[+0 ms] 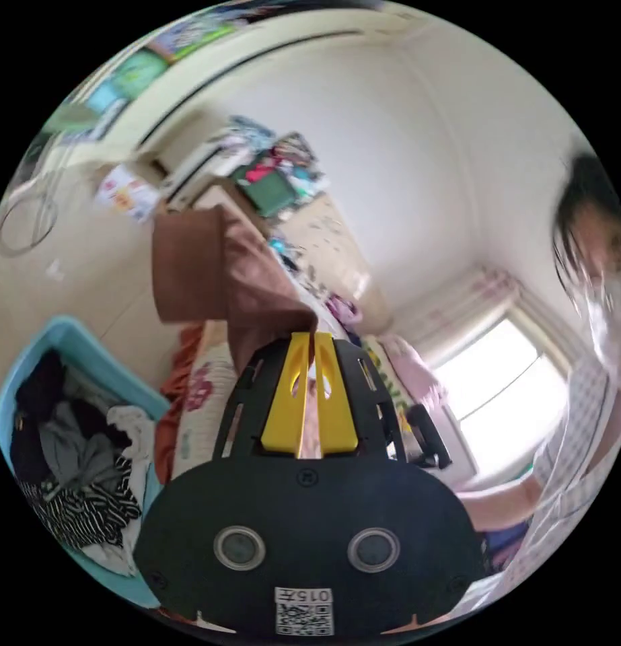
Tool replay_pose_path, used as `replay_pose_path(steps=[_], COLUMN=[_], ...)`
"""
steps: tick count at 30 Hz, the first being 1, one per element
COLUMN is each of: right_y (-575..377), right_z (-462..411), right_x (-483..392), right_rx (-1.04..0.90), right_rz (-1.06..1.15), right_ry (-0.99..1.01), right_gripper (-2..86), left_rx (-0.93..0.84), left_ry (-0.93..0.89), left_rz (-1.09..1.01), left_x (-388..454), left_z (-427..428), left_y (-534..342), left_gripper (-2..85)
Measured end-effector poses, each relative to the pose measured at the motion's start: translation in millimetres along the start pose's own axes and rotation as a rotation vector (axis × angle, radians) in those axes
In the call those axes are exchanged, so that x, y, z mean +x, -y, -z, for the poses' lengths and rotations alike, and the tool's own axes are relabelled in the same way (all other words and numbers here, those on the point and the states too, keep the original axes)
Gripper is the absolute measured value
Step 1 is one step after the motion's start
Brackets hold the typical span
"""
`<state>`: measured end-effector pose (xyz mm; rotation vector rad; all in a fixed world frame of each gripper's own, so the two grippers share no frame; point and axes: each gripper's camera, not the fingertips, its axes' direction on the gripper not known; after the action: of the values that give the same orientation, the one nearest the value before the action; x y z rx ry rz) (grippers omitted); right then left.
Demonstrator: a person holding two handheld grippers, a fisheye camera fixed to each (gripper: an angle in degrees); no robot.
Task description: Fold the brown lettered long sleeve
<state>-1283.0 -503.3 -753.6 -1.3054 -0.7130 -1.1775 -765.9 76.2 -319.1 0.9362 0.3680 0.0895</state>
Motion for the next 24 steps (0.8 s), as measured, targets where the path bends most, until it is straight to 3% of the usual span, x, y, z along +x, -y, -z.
replay_pose_path(steps=[4, 9, 15, 18, 24], right_y=[-114, -224, -291, -311, -335], right_z=[-5, -24, -131, -202, -316], right_x=[97, 212, 270, 286, 294], right_rx=[-0.092, -0.068, 0.031, 0.065, 0.17], right_rz=[-0.132, -0.389, -0.474, -0.506, -0.404], right_ry=[-0.159, -0.125, 0.079, 0.284, 0.612], right_gripper=[5.0, 5.3, 9.9, 11.6, 12.6], left_rx=[-0.29, -0.787, -0.806, -0.836, -0.856], left_ry=[-0.092, 0.009, 0.097, 0.142, 0.215], left_rz=[-0.066, 0.14, 0.145, 0.101, 0.085], left_x=[87, 106, 141, 162, 197], left_z=[-82, -182, -175, -172, -152], left_y=[-56, -178, -179, -169, -157], left_gripper=[-0.6, -0.5, -0.2, 0.3, 2.0])
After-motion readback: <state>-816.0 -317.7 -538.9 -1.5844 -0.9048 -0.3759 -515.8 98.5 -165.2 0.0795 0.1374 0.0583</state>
